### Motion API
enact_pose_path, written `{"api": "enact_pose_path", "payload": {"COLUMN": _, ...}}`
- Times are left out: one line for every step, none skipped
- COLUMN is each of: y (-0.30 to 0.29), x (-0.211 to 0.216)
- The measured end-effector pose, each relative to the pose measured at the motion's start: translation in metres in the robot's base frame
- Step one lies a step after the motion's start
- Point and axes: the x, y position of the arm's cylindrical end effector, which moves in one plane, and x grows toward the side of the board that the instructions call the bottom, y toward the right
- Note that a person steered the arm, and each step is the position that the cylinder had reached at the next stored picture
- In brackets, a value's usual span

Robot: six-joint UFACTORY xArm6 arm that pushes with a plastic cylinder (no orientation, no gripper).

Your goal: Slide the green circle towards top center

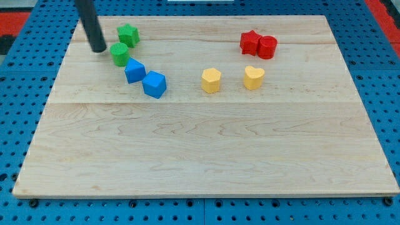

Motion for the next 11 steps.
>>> {"api": "enact_pose_path", "payload": {"y": -0.005, "x": 0.022}}
{"api": "enact_pose_path", "payload": {"y": 0.038, "x": 0.023}}
{"api": "enact_pose_path", "payload": {"y": 0.095, "x": 0.011}}
{"api": "enact_pose_path", "payload": {"y": 0.153, "x": -0.026}}
{"api": "enact_pose_path", "payload": {"y": 0.208, "x": -0.042}}
{"api": "enact_pose_path", "payload": {"y": 0.24, "x": -0.044}}
{"api": "enact_pose_path", "payload": {"y": 0.24, "x": -0.044}}
{"api": "enact_pose_path", "payload": {"y": 0.243, "x": -0.044}}
{"api": "enact_pose_path", "payload": {"y": 0.25, "x": -0.044}}
{"api": "enact_pose_path", "payload": {"y": 0.257, "x": -0.044}}
{"api": "enact_pose_path", "payload": {"y": 0.257, "x": -0.044}}
